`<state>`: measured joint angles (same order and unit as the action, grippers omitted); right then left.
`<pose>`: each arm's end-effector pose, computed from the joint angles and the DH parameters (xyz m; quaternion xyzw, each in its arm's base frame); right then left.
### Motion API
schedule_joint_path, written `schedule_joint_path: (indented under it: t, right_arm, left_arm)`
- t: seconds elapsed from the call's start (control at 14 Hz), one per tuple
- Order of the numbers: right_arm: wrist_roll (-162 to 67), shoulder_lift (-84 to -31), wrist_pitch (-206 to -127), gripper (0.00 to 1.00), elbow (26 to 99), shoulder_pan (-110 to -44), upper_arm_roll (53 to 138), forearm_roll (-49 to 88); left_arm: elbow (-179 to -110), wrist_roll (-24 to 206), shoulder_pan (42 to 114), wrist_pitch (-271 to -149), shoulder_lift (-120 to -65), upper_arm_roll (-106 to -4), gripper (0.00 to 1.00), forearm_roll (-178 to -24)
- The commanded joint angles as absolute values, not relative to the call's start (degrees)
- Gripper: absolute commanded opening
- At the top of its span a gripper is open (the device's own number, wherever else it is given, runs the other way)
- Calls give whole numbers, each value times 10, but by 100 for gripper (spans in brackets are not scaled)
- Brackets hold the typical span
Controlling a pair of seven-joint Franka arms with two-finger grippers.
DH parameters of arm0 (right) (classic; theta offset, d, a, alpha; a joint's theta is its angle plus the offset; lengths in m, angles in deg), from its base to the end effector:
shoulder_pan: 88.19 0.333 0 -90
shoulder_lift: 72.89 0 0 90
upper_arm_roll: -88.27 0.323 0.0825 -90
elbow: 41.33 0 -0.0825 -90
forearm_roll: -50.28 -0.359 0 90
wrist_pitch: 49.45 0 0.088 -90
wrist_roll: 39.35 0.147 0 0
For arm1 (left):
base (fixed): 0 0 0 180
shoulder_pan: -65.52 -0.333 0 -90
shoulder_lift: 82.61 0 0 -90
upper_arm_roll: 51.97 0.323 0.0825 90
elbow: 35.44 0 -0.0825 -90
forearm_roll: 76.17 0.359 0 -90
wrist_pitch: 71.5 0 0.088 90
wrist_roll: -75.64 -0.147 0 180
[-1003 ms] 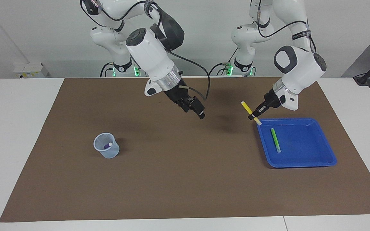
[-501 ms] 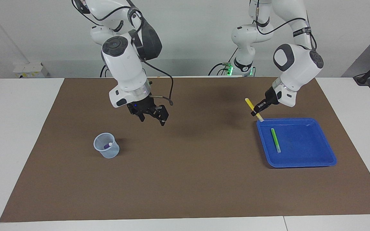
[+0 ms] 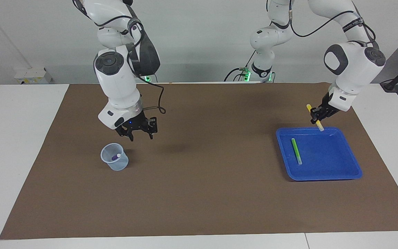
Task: Right arm passes pens to left for tray arrangement
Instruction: 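Place the yellow pen in the tray while the right gripper withdraws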
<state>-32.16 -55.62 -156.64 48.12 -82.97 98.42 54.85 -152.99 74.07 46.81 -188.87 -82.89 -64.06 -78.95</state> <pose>0.6137 0.1478 0.4489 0.9968 0.0788 0.0088 0.0105 0.5239 0.0565 0.4134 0.9982 0.0553 -0.0024 0.0222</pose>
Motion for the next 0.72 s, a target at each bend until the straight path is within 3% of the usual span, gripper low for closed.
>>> schedule_joint_path:
  t: [0.0,0.07,0.64]
  right_arm:
    - [-371,-545,-1576,68,495,-838,992,600]
    - [-377,-539,-1576,64,495,-839,992,614]
    - [-537,-500,-1569,63,490,-863,993,705]
  left_arm:
    - [-1502,722,470,-1916,-878,-644,0,-770]
    - [-1502,717,470,-1936,-888,-644,0,-770]
    - [-1484,708,457,-2055,-989,-644,0,-713]
